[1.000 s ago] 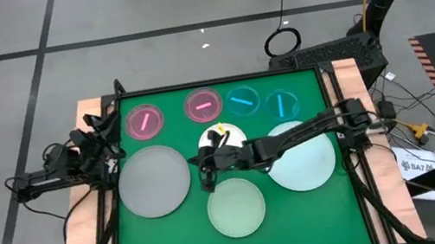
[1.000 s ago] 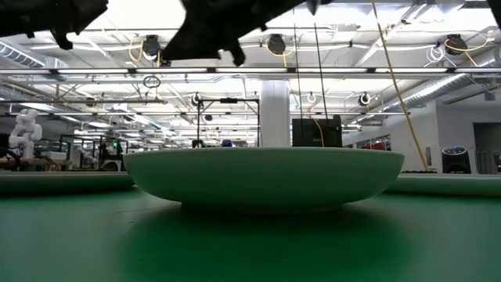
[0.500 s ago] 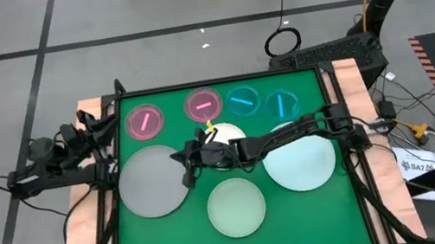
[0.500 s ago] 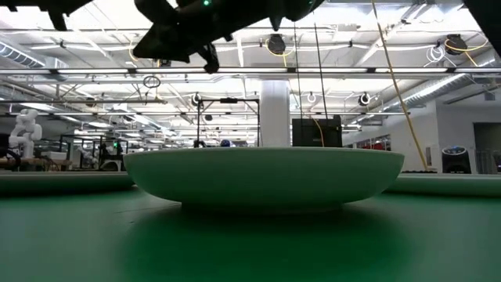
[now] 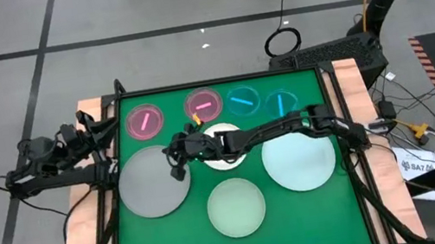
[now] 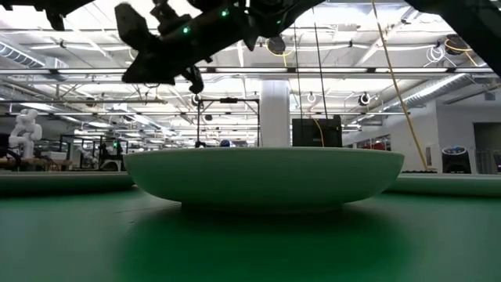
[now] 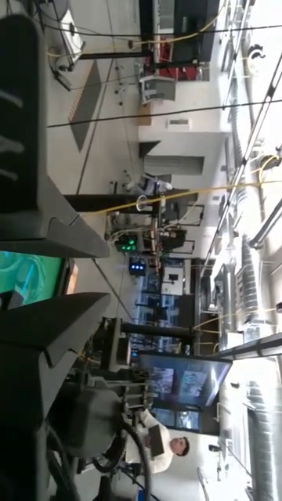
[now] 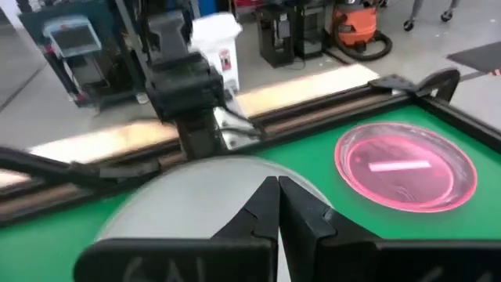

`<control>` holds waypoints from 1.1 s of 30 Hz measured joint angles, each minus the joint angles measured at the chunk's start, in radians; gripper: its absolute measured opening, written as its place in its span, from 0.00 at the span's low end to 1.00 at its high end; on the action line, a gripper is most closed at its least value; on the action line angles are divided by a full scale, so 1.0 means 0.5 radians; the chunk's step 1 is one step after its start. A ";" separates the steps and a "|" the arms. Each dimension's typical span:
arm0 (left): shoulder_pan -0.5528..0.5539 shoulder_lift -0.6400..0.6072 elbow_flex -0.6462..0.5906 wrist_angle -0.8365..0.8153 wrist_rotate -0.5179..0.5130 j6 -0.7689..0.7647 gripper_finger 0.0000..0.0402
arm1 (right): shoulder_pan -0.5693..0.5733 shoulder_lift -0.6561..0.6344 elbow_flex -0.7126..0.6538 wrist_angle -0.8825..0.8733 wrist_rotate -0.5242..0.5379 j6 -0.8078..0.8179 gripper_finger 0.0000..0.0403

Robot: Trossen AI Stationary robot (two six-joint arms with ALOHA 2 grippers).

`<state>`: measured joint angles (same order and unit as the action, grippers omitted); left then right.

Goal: Stack plastic plates
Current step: Stack the gray plate on top of the blue plate

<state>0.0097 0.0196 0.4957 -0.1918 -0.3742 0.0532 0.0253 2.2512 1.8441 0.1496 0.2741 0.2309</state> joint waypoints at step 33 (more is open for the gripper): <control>0.000 -0.001 0.000 -0.001 0.005 0.040 0.22 | -0.128 0.366 0.154 -0.430 0.029 -0.150 0.15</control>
<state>0.0097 0.0193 0.4957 -0.1924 -0.3717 0.0731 -0.0387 2.4341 1.9213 -0.0655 0.2886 0.1559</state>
